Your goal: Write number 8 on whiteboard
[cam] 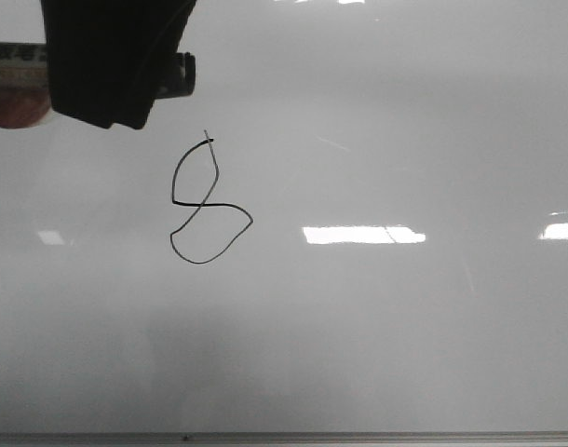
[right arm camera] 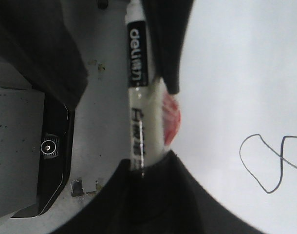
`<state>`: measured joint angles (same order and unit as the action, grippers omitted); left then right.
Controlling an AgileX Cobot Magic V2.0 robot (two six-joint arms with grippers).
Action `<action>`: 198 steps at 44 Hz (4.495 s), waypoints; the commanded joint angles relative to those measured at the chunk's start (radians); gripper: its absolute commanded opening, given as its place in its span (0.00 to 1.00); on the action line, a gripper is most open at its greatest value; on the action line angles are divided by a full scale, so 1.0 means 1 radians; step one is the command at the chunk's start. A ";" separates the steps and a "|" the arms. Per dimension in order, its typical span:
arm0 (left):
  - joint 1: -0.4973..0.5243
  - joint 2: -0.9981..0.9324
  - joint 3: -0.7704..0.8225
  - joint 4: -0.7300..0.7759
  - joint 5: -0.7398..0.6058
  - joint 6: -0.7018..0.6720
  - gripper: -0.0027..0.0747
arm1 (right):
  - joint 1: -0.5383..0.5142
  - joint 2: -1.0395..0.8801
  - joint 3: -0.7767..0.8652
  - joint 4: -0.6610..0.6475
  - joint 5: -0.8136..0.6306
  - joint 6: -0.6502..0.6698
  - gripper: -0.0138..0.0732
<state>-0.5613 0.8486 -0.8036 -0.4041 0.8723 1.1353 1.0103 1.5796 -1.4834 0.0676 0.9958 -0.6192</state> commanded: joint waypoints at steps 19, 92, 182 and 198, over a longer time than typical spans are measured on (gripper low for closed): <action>-0.012 -0.001 -0.033 -0.014 -0.063 -0.020 0.16 | 0.002 -0.056 -0.036 0.012 -0.002 -0.009 0.09; 0.297 -0.055 0.467 -0.042 -1.104 -0.777 0.01 | -0.754 -1.092 0.973 -0.001 -0.461 0.559 0.23; 0.500 0.836 0.535 0.518 -2.244 -1.377 0.45 | -0.754 -1.241 1.099 0.001 -0.540 0.558 0.16; 0.500 0.759 0.585 0.546 -2.244 -1.373 0.56 | -0.754 -1.241 1.099 0.021 -0.544 0.558 0.16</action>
<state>-0.0636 1.6685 -0.2247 0.1082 -1.1405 -0.2375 0.2622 0.3305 -0.3592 0.0827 0.5357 -0.0624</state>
